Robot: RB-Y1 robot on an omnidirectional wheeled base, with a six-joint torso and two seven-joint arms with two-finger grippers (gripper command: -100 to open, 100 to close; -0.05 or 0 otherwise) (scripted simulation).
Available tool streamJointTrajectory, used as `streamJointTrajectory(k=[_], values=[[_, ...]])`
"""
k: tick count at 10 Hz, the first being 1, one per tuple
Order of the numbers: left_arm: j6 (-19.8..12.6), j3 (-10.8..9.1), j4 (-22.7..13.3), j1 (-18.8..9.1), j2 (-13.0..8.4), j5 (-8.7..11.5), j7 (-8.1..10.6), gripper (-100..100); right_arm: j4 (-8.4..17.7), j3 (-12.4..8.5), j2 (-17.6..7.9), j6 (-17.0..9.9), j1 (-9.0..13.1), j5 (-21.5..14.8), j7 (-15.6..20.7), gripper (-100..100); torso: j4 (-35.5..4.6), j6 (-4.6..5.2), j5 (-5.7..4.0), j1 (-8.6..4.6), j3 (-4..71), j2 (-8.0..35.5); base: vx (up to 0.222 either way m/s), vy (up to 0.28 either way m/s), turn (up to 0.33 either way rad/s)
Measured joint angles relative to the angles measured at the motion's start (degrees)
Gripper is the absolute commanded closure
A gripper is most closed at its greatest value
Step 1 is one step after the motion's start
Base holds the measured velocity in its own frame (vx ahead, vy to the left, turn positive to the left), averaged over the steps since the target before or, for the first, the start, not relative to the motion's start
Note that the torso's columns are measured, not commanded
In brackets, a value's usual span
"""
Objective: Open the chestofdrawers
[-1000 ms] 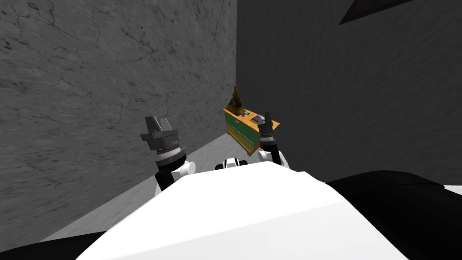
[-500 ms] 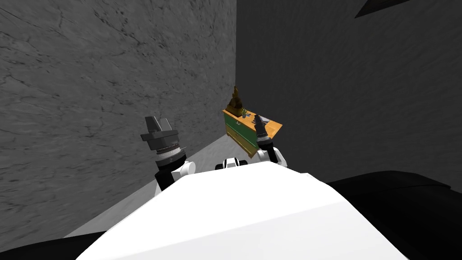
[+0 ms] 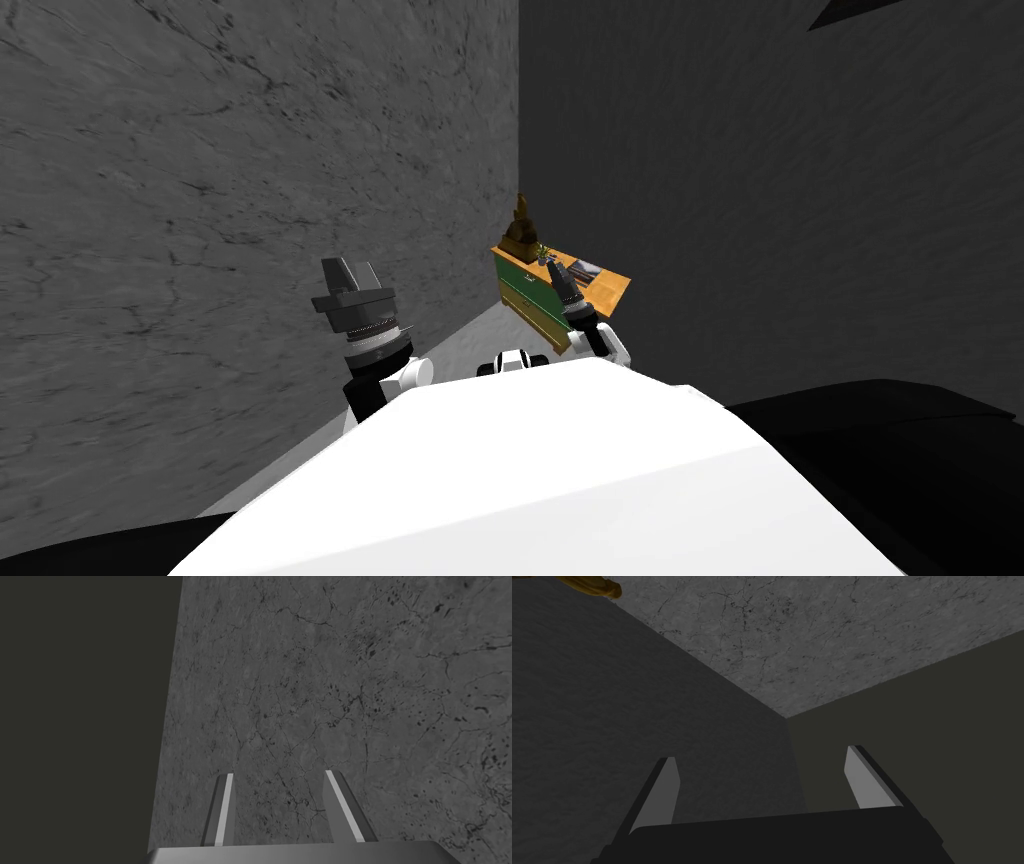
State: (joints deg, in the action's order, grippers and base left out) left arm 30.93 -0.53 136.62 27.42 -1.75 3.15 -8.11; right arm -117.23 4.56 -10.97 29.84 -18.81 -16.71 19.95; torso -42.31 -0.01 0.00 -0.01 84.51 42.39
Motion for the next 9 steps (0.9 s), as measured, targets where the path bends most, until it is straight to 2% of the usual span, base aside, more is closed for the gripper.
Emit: streamJointTrajectory(k=[1, 4, 9], values=[[0.0, 0.0, 0.0, 0.0, 0.0, 0.0, 0.0, 0, 1.4, 0.5, -0.2, 0.0, 0.9, -1.7, 1.7, -100, 0.0, 0.01, -0.01, -0.03, 0.0, -0.1, 0.098, 0.068, -0.057], [0.0, 0.0, 0.0, 0.0, 0.0, 0.0, 0.0, 0, 2.8, 1.2, -1.1, -0.6, 2.2, -6.3, 6.5, -100, 0.0, 0.0, 0.0, -0.03, 0.0, -0.1, 0.105, 0.066, -0.102], [0.0, 0.0, 0.0, 0.0, 0.0, 0.0, 0.0, 0, 7.2, 2.8, -2.7, -1.3, 5.6, -14.7, 14.8, -100, 0.0, 0.02, 0.0, 0.02, 0.0, 0.0, 0.108, 0.075, -0.097]])
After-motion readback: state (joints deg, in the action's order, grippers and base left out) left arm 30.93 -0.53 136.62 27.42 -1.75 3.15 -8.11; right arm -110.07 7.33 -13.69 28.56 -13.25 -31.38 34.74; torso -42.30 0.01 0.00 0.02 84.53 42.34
